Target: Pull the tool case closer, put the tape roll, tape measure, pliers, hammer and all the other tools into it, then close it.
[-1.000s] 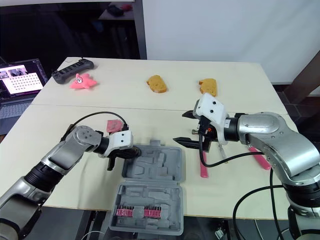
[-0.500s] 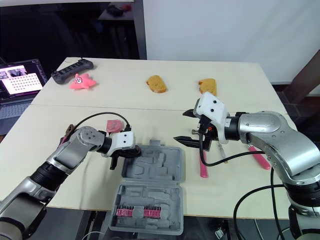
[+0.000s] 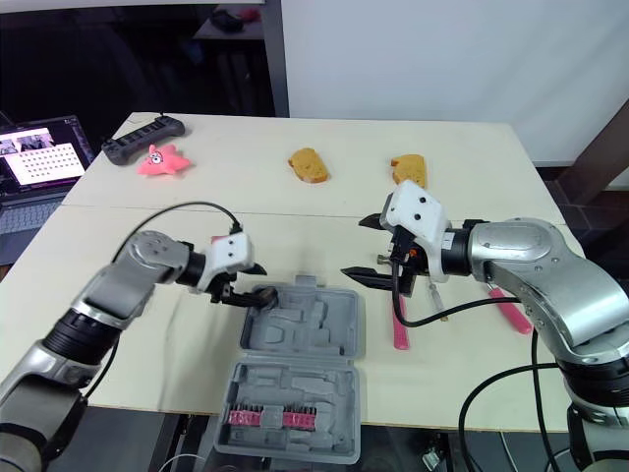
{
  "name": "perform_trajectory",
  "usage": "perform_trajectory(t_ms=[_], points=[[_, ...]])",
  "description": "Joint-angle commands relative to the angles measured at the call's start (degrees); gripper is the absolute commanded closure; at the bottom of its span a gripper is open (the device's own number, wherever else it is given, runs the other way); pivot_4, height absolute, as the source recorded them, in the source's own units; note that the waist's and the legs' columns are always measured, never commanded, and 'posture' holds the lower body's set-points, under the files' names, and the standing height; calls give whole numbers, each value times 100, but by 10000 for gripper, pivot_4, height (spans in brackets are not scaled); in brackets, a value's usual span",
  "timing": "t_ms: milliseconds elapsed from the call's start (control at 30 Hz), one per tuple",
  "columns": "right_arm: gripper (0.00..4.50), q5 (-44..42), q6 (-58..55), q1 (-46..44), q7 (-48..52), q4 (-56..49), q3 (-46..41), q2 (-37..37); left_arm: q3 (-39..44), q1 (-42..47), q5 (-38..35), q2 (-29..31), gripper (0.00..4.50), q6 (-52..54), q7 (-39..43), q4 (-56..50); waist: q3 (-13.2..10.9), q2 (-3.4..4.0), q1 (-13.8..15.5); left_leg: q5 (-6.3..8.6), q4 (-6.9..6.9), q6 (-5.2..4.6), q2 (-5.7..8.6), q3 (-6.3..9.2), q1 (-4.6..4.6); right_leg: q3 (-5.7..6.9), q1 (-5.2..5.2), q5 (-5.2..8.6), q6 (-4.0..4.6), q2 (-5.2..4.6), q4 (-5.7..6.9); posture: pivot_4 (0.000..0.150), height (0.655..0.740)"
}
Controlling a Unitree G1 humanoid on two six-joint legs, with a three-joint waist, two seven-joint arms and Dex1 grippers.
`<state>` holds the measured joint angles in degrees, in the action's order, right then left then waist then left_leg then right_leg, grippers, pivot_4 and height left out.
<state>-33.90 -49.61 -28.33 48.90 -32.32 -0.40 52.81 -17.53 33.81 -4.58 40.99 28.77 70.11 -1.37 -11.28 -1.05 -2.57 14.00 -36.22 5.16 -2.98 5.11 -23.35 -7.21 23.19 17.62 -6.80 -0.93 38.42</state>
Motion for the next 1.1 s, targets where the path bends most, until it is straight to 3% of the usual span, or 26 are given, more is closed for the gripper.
perform_trajectory(t_ms=[33, 367, 500, 1100], points=[[0, 29, 121, -36, 2, -62, -55, -1, 165, -140, -166, 125, 14395, 82, 46, -217, 0, 0, -1, 0, 0, 0, 0, 0, 0, 0, 0, 0, 0, 0, 0, 1500, 7377], [0, 37, 116, -85, -16, -72, -3, -50, 451, -320, -503, -129, 14395, -45, -159, 41, 0, 0, 14, 0, -3, 0, 0, 0, -1, 0, 0, 0, 0, 0, 0, 1500, 7377], [0, 9, 93, -70, -32, -107, -16, -63, 452, -615, -453, -224, 32510, -680, -227, 236, 1, 1, -16, 0, 0, 0, 0, -1, 3, -1, 0, 0, 0, 0, 0, 1500, 7377], [0, 55, 116, -46, -29, -117, -40, -20, 282, -862, -155, -985, 32510, -2659, -364, 2215, 1, 2, 0, 0, -3, 0, 1, 1, 3, 1, -3, -1, 0, 0, 3, 1500, 7377]])
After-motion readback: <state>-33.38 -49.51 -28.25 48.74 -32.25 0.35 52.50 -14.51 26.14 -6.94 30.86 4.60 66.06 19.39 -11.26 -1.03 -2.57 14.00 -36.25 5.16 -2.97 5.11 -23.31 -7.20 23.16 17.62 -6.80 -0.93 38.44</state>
